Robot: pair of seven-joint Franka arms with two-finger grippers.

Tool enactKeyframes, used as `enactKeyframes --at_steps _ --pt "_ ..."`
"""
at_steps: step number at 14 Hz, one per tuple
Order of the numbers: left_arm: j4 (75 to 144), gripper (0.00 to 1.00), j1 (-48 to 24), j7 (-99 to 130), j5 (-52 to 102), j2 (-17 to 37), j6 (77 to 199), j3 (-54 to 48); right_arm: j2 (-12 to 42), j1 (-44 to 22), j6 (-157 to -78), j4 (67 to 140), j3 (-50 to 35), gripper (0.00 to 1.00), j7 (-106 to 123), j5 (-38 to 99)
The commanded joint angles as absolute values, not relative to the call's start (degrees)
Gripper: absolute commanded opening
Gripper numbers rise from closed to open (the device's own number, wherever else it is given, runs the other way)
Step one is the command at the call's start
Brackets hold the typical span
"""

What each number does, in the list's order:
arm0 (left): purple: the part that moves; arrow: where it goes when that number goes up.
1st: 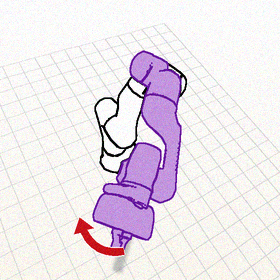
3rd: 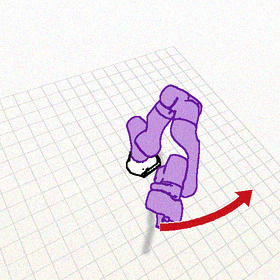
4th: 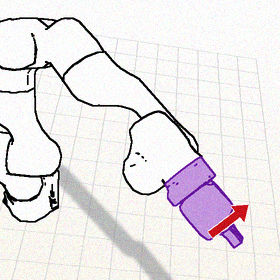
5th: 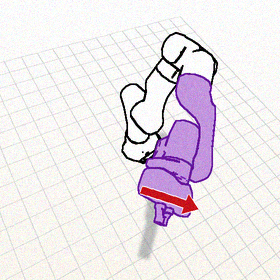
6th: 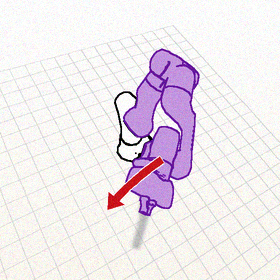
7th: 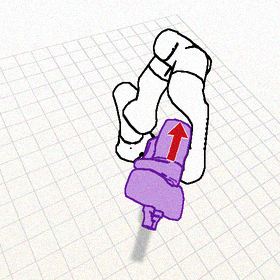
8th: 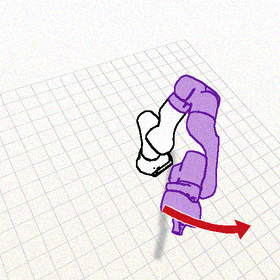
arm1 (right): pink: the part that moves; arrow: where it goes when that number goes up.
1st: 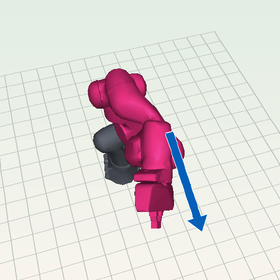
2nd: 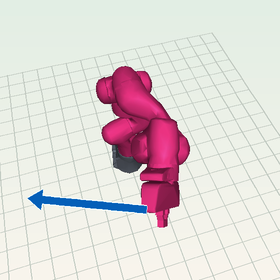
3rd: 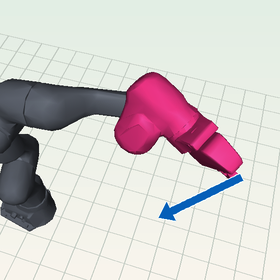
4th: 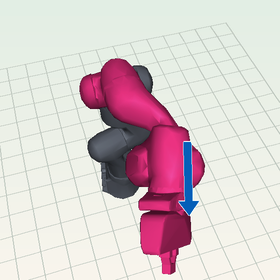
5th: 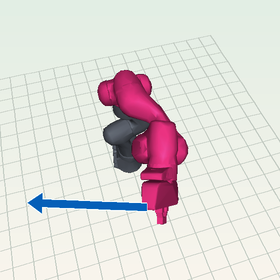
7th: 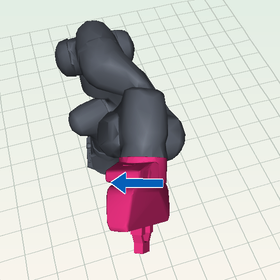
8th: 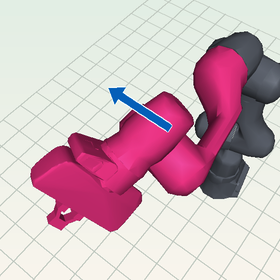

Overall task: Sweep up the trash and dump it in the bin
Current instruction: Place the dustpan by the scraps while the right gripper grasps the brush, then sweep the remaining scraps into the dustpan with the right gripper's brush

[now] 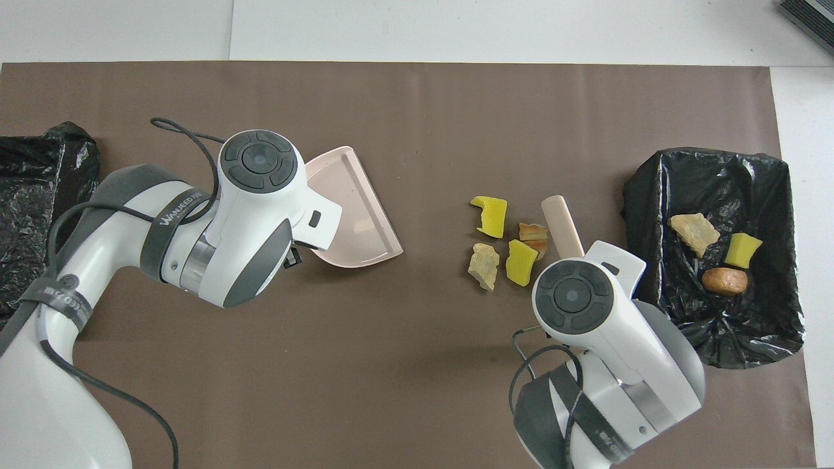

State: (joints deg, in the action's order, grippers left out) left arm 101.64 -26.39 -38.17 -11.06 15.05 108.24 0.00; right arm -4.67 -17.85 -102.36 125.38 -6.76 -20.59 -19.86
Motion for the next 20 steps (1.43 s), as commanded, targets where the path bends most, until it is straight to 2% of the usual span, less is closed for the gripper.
enactKeyframes --at_steps 1,3,8,11,14,17,20 --pt "100.63 0.00 -26.37 -43.92 -12.65 15.55 106.61 -0.35 -1.41 -15.12 -103.36 124.89 -7.73 0.00 -19.51 -22.06" --pt "100.81 0.00 -26.89 -44.56 -13.35 15.29 106.26 -0.35 -0.27 -15.03 -103.62 125.24 -7.91 0.00 -20.13 -19.70" --pt "101.78 0.00 -28.12 -44.56 -14.06 14.77 106.78 -0.97 1.93 -16.51 -105.38 125.24 -8.00 0.00 -19.60 -3.46" --pt "102.21 0.00 -28.30 -44.82 -15.29 14.33 106.26 -1.05 3.95 -18.63 -109.67 125.24 -8.09 0.00 -19.07 4.45" --pt "107.04 0.00 -29.27 -46.14 -15.56 11.61 106.79 -1.05 4.75 -20.12 -112.93 125.15 -8.09 0.00 -17.49 12.73" --pt "111.51 0.00 -29.36 -46.58 -15.64 9.15 106.96 -1.05 7.20 -24.68 -121.69 125.24 -8.09 0.00 -18.10 26.14" --pt "113.37 0.00 -29.44 -49.22 -15.64 8.00 107.05 -1.05 7.65 -26.54 -123.48 124.63 -8.26 0.00 -18.28 31.36"
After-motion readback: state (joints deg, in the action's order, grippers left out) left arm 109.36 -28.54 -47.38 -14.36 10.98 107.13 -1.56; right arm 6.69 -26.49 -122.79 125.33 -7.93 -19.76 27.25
